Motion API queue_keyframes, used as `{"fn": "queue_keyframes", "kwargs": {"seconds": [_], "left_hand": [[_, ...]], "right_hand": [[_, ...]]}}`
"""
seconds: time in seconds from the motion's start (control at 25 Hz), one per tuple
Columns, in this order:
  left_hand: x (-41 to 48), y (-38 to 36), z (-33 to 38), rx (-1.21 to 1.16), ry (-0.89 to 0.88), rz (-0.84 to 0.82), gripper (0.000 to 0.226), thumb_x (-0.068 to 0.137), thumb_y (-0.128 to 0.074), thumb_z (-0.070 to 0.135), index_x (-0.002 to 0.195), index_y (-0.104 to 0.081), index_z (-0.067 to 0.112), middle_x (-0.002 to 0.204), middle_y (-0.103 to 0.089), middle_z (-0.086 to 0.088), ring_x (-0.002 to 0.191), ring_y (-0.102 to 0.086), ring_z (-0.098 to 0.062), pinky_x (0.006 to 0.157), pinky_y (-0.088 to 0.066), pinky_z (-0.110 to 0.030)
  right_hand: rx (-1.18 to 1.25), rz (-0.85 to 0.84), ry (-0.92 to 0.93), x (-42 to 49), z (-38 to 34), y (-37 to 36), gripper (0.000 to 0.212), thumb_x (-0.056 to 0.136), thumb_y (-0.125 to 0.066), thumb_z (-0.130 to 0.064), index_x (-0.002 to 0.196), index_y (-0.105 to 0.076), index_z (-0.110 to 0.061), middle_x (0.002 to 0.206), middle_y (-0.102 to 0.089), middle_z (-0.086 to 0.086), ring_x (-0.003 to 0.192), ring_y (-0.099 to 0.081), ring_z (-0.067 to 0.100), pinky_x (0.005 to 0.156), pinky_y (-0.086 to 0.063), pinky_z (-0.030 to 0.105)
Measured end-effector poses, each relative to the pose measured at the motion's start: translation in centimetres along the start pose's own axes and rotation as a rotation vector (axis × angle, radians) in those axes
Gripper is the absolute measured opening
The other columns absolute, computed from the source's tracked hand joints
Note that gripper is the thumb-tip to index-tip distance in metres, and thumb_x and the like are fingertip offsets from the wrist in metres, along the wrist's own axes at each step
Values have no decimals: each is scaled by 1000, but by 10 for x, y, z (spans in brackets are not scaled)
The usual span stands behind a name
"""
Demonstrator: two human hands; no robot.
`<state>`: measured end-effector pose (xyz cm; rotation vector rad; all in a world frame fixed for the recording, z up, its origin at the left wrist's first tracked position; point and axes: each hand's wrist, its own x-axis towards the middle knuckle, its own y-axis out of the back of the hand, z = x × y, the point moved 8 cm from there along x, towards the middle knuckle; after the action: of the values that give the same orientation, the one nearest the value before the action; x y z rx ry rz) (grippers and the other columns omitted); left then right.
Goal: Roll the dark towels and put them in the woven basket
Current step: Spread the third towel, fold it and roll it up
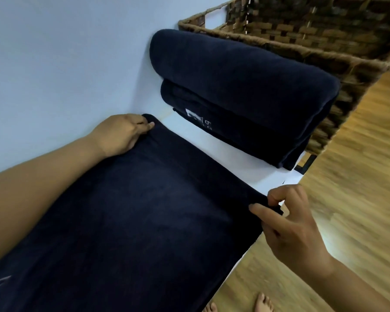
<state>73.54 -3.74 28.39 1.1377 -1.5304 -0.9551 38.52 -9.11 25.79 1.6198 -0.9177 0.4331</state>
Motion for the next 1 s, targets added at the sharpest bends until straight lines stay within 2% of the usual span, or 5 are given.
{"fn": "queue_keyframes", "kwargs": {"seconds": [0.24, 0.36, 0.6, 0.76, 1.0], "left_hand": [[57, 0, 2, -7, -36, -411, 24, 75, -70, -2, 67, -62, 20, 105, -62, 2, 80, -60, -19, 66, -44, -28], [66, -16, -1, -54, 51, -603, 22, 75, -68, -3, 82, -52, 11, 94, -55, 3, 80, -53, -19, 67, -40, -31], [62, -21, 3, 82, -51, -687, 50, 80, -71, 16, 126, -56, 29, 121, -56, 10, 116, -48, -18, 97, -39, -35], [61, -15, -1, 148, -85, -516, 41, 76, -69, 16, 116, -61, 21, 112, -58, 7, 109, -49, -19, 91, -34, -33], [43, 1, 9, 92, 3, -13, 26, 59, -59, -9, 83, -57, 2, 82, -56, -12, 75, -49, -33, 57, -36, -35]], "right_hand": [[55, -165, -1, -7, -3, 1, 23, 87, -56, -15, 102, -73, -13, 116, -54, 4, 102, -53, 24, 77, -43, 25], [343, -201, -367, -6, 10, 5, 29, 95, -52, -46, 95, -76, -30, 108, -61, -16, 92, -59, 7, 75, -44, 13], [653, -268, -977, -21, 38, -11, 27, 77, -79, -25, 95, -63, -37, 83, -67, -11, 76, -66, 11, 66, -52, 28], [552, -313, -888, -8, 18, -7, 16, 76, -77, -22, 82, -64, -30, 67, -68, -10, 61, -62, 4, 51, -42, 9], [126, -180, -434, 8, 9, 2, 37, 64, -81, -7, 89, -57, -20, 81, -53, -8, 66, -44, 7, 66, -37, 5]]}}
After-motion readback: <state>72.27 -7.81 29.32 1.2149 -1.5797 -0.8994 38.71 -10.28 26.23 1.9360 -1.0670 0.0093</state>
